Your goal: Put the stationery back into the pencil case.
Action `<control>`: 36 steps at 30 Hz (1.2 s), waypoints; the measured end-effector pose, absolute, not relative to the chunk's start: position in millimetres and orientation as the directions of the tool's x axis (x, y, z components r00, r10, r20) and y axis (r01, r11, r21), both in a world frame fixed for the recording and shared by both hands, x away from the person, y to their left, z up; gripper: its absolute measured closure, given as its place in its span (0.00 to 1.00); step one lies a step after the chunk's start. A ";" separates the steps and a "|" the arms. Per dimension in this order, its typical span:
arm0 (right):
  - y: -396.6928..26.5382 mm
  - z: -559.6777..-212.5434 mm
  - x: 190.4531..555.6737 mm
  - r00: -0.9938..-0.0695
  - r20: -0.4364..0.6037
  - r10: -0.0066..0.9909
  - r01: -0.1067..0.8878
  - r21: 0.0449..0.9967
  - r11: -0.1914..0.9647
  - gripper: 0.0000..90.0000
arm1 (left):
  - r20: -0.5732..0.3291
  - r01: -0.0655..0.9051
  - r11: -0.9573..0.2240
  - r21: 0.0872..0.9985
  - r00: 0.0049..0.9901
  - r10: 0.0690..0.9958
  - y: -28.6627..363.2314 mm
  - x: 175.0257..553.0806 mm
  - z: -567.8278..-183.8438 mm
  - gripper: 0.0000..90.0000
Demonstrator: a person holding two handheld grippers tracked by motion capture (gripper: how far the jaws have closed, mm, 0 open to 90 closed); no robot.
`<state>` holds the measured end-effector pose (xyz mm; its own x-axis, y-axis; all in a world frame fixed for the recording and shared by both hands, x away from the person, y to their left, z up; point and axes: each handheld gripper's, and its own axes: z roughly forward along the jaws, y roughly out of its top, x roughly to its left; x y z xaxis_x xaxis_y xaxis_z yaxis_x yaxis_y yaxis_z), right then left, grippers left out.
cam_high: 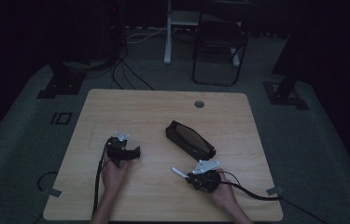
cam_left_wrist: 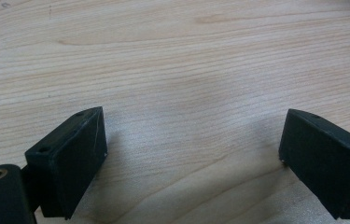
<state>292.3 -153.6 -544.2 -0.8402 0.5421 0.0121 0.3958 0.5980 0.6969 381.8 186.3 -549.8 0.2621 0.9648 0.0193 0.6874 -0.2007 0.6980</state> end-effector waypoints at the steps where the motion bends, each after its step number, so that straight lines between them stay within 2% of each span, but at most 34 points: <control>1: -153.6 -544.2 292.4 -0.841 0.012 0.541 0.395 0.696 0.599 0.87 | 0.019 0.687 -0.201 0.698 0.262 0.965 186.3 381.8 -549.8 0.09; 36: -170.4 -536.9 295.9 -0.821 -0.024 0.570 0.396 0.697 0.598 0.88 | 0.019 0.687 -0.201 0.698 0.263 0.965 186.4 381.9 -549.8 0.09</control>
